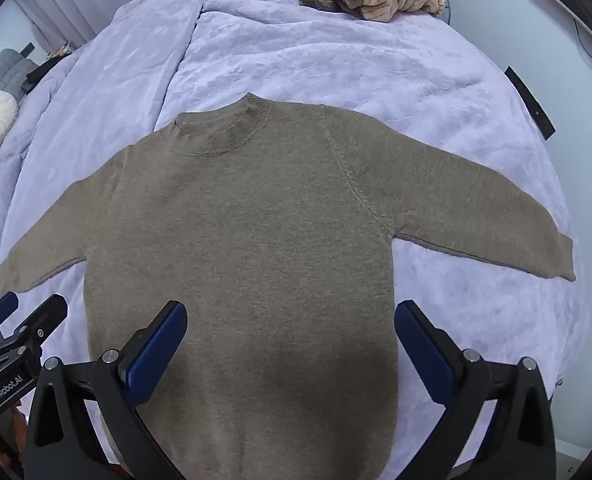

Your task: Fold small clothes

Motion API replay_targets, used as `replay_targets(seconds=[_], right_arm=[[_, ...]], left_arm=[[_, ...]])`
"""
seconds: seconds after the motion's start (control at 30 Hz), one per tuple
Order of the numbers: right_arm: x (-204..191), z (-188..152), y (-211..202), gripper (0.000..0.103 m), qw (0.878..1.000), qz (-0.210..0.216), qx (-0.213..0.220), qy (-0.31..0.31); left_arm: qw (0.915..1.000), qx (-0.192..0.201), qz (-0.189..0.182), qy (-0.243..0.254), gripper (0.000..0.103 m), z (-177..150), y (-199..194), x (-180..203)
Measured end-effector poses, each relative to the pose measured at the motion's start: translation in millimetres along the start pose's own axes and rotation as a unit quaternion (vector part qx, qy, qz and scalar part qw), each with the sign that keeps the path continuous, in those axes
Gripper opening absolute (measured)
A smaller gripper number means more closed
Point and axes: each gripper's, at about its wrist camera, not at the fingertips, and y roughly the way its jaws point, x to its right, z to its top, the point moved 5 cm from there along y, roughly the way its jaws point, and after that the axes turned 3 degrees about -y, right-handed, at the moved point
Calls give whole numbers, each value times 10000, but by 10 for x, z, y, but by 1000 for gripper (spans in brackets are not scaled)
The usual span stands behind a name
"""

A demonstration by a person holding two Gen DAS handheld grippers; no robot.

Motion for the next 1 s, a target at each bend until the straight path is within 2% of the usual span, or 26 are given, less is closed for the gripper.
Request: replay_targets(seconds=[1.0], right_arm=[[-158, 105, 4, 103, 9994, -188, 1, -276]], left_arm=[[10000, -67, 16, 7, 103, 9, 77, -19]])
